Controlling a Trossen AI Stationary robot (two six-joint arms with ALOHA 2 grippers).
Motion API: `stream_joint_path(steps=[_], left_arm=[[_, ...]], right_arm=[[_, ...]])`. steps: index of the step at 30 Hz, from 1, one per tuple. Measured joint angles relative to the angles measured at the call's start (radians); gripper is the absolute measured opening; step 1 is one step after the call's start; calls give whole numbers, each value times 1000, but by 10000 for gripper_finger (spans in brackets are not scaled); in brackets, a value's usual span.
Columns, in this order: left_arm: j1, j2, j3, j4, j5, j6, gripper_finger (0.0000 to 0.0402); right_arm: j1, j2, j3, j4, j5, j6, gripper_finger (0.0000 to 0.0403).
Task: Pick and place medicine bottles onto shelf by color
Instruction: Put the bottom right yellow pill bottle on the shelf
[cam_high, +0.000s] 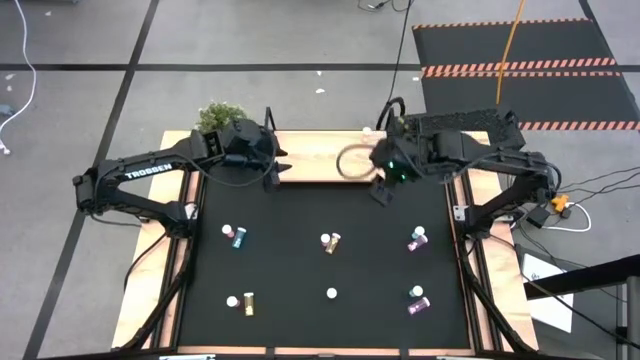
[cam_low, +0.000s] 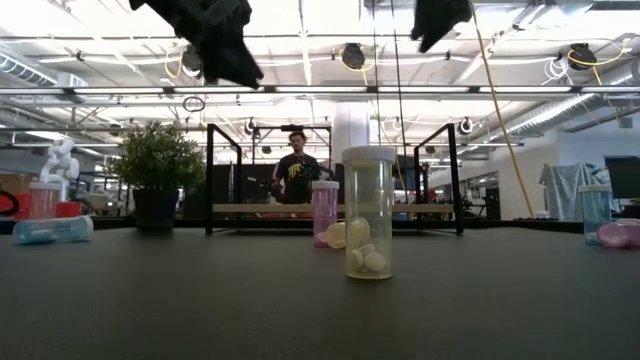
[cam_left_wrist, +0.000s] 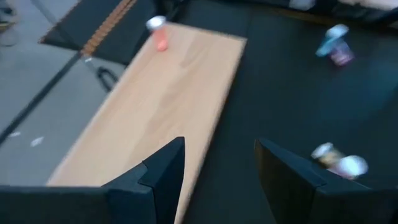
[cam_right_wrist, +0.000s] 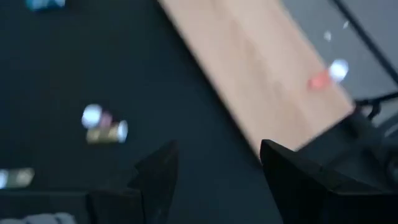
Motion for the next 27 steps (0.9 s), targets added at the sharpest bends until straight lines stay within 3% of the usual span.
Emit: stream_joint_path(steps=[7,12,16,22,27], left_arm=[[-100,30,0,173,14,-53,195],[-183,111,0,408,14,-163,195],[-263,184,0,596,13,-300,195],[-411,271,0,733,-132,-387,195],[-527,278,0,616,-322,-558,195]], right_arm=[[161,-35,-63,-153,-1,183,213],[288,-127,-251,-144,-76,320,212],[417,-226,-412,-121,-143,544,212],[591,-361,-702,153,-108,829,212],[615,-432,-967,452,-185,1024,212]])
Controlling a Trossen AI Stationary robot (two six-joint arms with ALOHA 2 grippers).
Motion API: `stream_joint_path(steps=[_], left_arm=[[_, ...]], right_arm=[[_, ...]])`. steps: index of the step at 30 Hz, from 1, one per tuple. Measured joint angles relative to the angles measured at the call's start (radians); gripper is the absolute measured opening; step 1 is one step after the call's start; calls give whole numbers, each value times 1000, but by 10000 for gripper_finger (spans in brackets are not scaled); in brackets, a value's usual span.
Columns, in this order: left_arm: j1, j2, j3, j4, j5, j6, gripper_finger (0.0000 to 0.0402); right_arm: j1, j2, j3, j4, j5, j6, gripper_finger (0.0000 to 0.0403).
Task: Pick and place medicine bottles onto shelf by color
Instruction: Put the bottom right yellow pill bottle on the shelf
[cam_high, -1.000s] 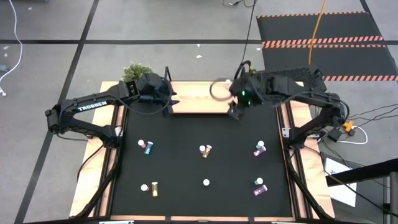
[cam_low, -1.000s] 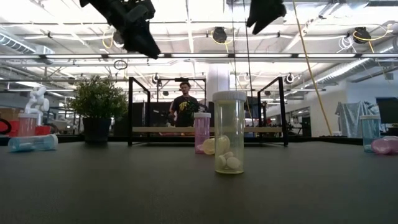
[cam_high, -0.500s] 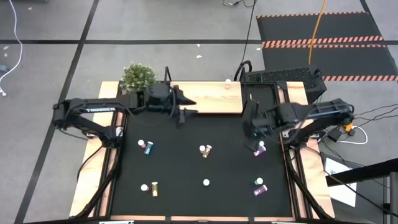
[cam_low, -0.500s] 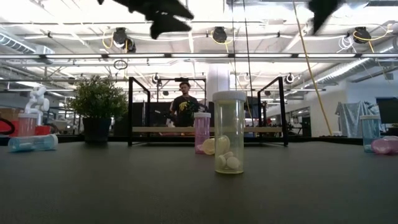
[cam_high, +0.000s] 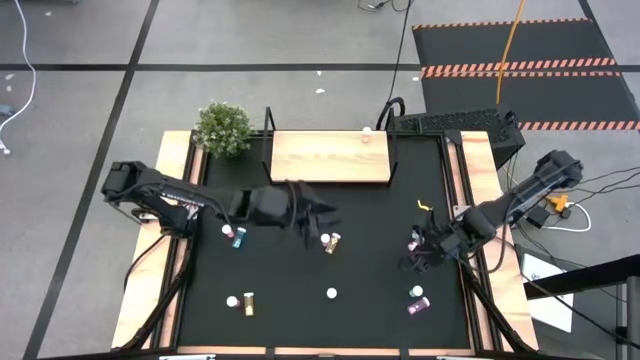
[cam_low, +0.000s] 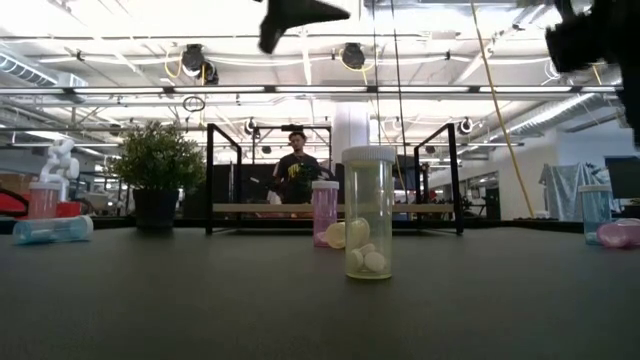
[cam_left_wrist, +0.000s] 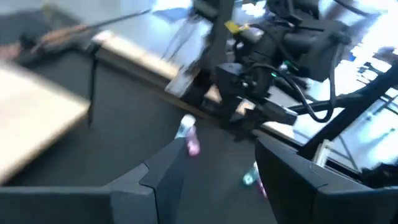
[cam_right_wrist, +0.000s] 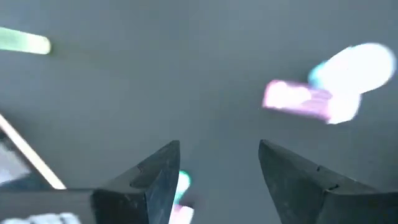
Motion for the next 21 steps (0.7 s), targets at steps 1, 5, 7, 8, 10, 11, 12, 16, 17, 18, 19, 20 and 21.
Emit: stream_joint_path(steps=[1,5,7,8,10,11,12,16,17,18,19,20,21], left_arm=[[-17,0,0,-38,-30,-48,195],[-73,-3,0,-154,-67,-168,195],[-90,-5,0,-220,-69,-189,195],[-95,-2,0,-261,-69,-196,195],[-99,4,0,-360,-69,-210,195],[-98,5,-1,-402,-70,-215,195],[-97,5,-1,-430,-70,-215,195],[-80,4,-1,-487,-70,-185,195],[-72,4,-1,-481,-70,-178,195],[-61,4,-1,-471,-70,-177,195],[-47,3,-1,-461,-69,-177,195],[-33,3,-1,-453,-66,-177,195],[-18,3,-1,-443,-56,-178,195]], right_arm=[[0,-7,-39,52,-25,21,212],[0,-16,-144,159,-79,61,212],[0,-16,-156,177,-79,51,212],[0,-16,-157,181,-76,38,212],[-5,-16,-157,219,-64,1,212],[-8,-16,-157,252,-49,-14,212],[-9,-17,-157,286,-32,-22,212],[-35,-16,-157,417,73,-45,212],[-43,-16,-157,446,101,-46,212],[-49,-16,-157,470,127,-48,212],[-53,-16,-157,490,150,-53,212],[-55,-16,-157,510,172,-60,212],[-55,-16,-157,526,192,-67,212]])
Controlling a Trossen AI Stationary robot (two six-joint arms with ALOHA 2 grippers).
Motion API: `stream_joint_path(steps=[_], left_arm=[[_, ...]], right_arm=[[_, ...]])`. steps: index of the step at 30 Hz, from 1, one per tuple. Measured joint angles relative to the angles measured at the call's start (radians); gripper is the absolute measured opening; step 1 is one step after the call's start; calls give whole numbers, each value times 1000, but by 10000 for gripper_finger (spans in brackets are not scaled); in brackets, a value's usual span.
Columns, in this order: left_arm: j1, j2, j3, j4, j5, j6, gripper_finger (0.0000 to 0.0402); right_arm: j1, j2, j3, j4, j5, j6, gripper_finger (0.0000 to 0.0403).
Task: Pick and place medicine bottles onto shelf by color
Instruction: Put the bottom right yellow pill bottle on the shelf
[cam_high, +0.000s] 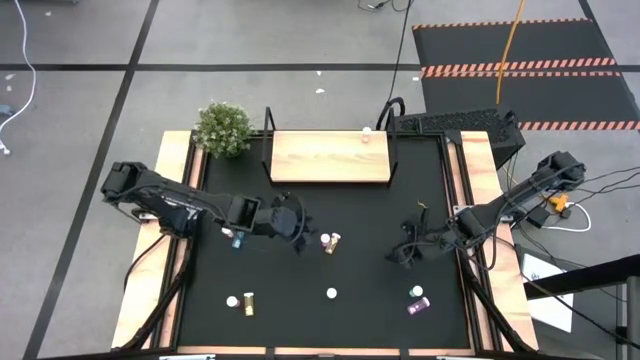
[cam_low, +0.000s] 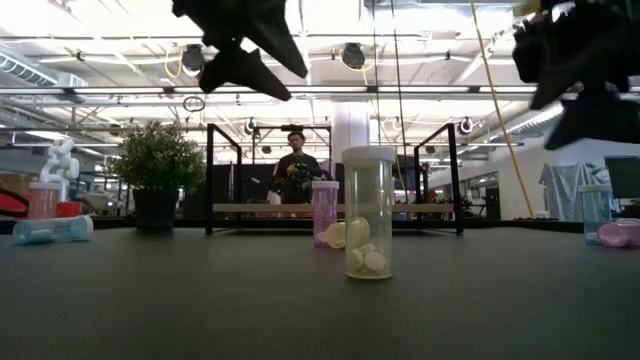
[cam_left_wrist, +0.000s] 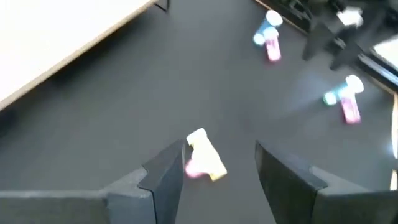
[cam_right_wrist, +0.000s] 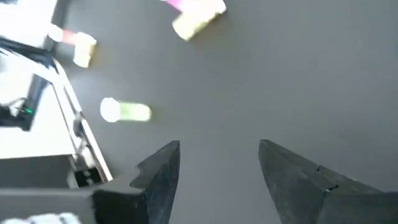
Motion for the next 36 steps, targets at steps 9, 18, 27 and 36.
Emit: stream_joint_path(steps=[9,18,27,36], left_arm=[[134,0,0,141,167,34,195],[161,-24,0,136,236,62,195],[178,-139,0,-18,234,110,195],[213,-269,2,-239,205,111,195]], right_arm=[[-60,0,0,121,71,-74,212],[-128,15,0,272,66,-179,212],[-228,164,70,390,-99,-318,212],[-319,337,308,390,-113,-572,212]])
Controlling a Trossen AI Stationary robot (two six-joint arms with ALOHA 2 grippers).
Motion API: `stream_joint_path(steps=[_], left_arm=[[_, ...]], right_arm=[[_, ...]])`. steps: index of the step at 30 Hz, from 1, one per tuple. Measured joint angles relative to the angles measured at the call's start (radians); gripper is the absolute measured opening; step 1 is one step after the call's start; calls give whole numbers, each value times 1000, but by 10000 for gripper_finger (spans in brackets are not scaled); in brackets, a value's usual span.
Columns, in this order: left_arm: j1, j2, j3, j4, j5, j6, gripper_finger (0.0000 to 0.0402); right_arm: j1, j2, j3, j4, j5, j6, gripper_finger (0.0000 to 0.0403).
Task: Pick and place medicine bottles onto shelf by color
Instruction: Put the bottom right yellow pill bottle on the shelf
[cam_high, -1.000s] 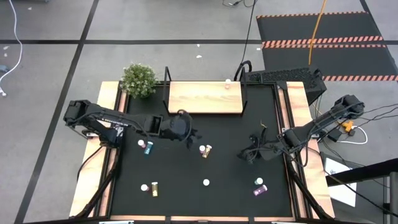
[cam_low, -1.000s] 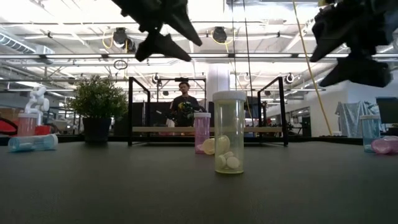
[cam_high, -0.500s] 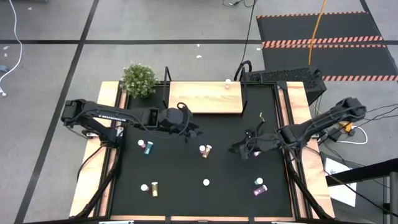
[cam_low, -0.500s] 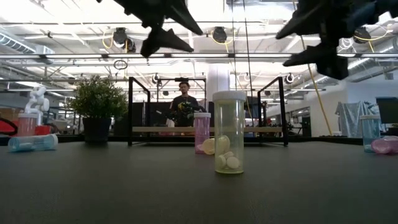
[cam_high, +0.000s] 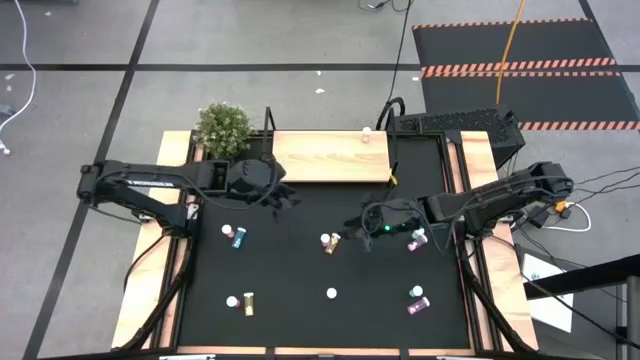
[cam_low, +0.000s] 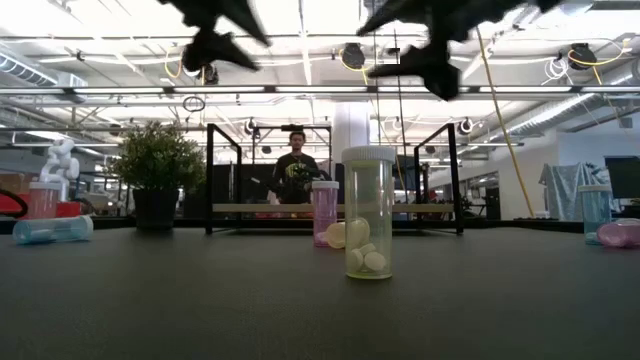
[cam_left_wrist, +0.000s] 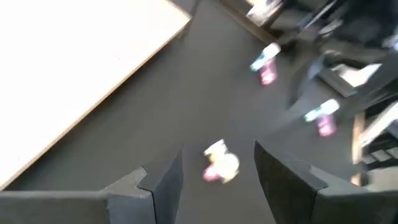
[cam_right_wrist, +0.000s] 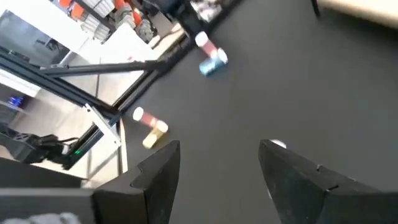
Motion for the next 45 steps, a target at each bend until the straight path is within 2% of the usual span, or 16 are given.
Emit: stream_joint_path(steps=[3,8,13,18,27,32,36,40,45], left_arm=[[0,-25,0,-74,-49,26,195],[0,-33,-1,-170,-77,26,195],[-13,-20,-1,-173,-78,29,195],[-17,-11,-1,-173,-79,-8,195],[-25,-12,-1,-261,-79,-34,195],[-15,-12,-1,-258,-83,33,195],[14,-3,-1,-214,-88,109,195],[40,5,-1,-174,-81,100,195],[40,9,-1,-182,-80,23,195]], right_arm=[[-16,34,56,18,1,-145,212],[-20,43,69,182,-2,-435,212],[-19,44,69,226,-1,-557,212],[-36,44,69,201,35,-497,212],[-48,44,69,180,25,-417,212],[-52,75,112,35,24,-352,212],[-46,159,177,-67,24,-330,212],[-46,224,194,-96,24,-199,212],[-48,240,194,-161,25,-42,212]])
